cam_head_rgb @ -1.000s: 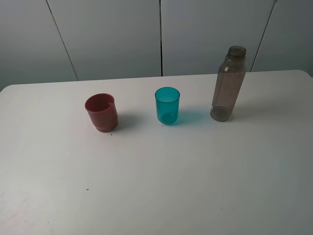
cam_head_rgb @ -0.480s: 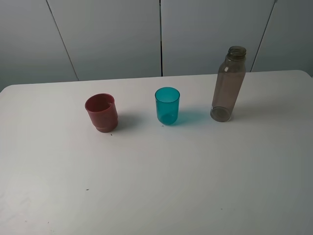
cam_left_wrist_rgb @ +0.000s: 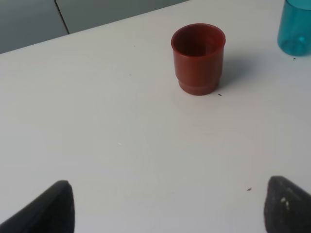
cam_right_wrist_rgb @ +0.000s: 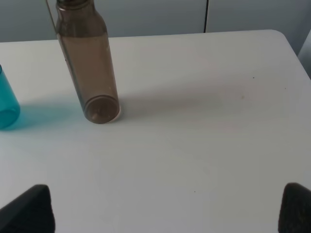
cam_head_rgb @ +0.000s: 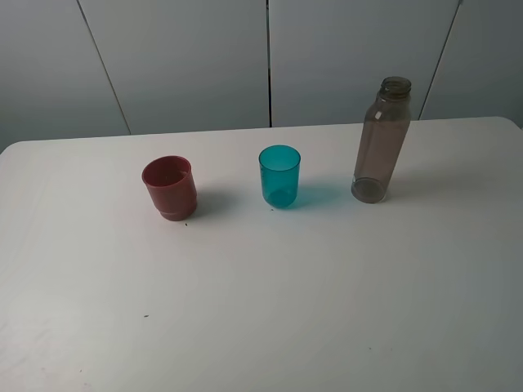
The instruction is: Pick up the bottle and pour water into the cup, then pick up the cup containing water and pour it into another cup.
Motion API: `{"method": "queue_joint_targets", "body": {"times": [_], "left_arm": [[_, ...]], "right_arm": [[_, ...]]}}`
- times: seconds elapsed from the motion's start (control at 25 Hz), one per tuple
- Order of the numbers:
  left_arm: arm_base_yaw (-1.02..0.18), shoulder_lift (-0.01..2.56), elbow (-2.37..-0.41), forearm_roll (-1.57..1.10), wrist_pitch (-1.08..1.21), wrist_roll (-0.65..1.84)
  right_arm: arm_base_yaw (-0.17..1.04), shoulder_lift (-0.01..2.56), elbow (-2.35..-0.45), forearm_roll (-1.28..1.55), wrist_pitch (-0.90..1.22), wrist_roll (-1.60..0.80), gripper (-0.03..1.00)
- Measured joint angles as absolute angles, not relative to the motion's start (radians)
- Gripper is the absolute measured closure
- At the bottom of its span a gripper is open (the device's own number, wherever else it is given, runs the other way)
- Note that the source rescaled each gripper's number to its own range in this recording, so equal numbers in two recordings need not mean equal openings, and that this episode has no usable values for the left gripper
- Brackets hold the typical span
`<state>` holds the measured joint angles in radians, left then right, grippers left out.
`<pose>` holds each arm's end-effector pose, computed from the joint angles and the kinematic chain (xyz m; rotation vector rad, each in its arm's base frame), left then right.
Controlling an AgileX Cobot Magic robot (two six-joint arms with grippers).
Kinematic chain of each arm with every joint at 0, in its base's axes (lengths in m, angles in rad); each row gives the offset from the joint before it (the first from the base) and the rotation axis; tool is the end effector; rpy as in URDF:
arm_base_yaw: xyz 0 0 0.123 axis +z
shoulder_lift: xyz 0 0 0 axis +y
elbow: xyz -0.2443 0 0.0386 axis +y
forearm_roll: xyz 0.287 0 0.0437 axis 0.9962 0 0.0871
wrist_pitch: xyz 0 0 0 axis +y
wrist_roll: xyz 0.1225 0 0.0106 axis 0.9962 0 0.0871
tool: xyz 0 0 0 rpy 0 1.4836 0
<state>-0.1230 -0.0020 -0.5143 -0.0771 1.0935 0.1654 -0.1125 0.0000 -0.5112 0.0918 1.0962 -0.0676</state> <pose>0.0902 -0.0196 0.2831 0.3017 2.0368 -0.0662 0.0929 -0.0004 0.2817 0.0395 2.0647 -0.0007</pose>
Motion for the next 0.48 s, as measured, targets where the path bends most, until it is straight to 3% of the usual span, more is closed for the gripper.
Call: {"method": "queue_joint_targets", "body": {"times": [0.48], "left_arm": [[-0.123, -0.002, -0.514, -0.077, 1.094, 0.167]], "right_arm": [[-0.113, -0.002, -0.510, 0.086, 1.096, -0.038, -0.03]]}}
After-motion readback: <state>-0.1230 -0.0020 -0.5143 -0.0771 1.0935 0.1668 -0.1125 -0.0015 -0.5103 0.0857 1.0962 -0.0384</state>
